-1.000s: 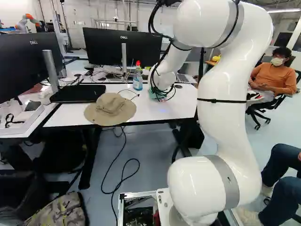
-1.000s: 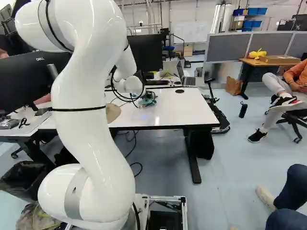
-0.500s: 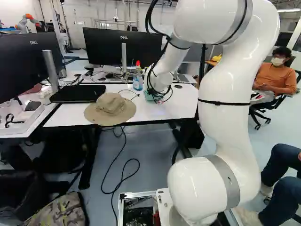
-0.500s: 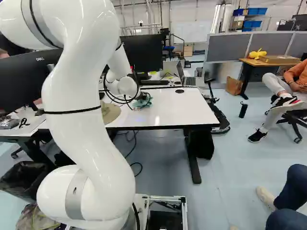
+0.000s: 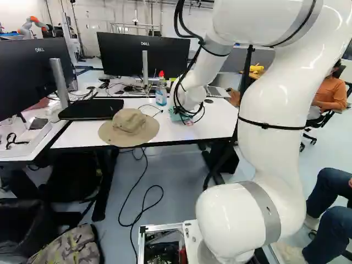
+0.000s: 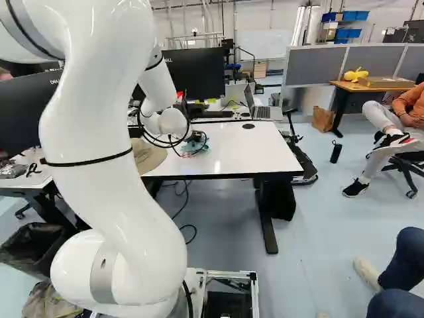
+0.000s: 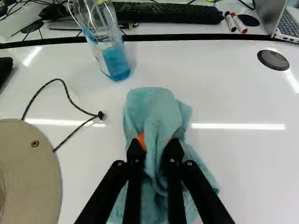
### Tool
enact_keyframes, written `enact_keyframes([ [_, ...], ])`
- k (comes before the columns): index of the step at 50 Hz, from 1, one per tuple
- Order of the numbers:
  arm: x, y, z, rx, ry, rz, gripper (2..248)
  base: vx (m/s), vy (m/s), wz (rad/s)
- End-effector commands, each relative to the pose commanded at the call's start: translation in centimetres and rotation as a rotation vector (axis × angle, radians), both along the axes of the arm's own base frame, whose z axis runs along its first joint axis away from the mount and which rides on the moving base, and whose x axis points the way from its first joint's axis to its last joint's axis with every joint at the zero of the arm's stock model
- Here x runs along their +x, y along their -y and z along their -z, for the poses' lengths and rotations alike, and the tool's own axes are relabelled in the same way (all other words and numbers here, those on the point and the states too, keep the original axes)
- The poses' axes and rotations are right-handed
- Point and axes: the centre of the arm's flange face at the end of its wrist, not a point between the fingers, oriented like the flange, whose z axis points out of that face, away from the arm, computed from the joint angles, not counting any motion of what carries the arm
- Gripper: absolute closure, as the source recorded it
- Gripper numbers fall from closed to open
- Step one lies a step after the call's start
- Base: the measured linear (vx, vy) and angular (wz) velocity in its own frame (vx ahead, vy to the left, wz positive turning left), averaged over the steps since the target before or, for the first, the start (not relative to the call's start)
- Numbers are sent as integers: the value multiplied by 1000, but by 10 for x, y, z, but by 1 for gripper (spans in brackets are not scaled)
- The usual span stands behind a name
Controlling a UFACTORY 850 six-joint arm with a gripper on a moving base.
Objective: Clean the table with the green towel
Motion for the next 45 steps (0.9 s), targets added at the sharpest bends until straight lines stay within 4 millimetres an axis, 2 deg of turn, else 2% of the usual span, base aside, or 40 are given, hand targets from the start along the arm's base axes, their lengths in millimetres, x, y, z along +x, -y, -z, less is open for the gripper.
enact_keyframes([
  [32, -3, 50, 0, 0, -2, 99, 196, 0, 0, 0],
  [45, -4, 52, -4, 0, 5, 101, 196, 0, 0, 0],
])
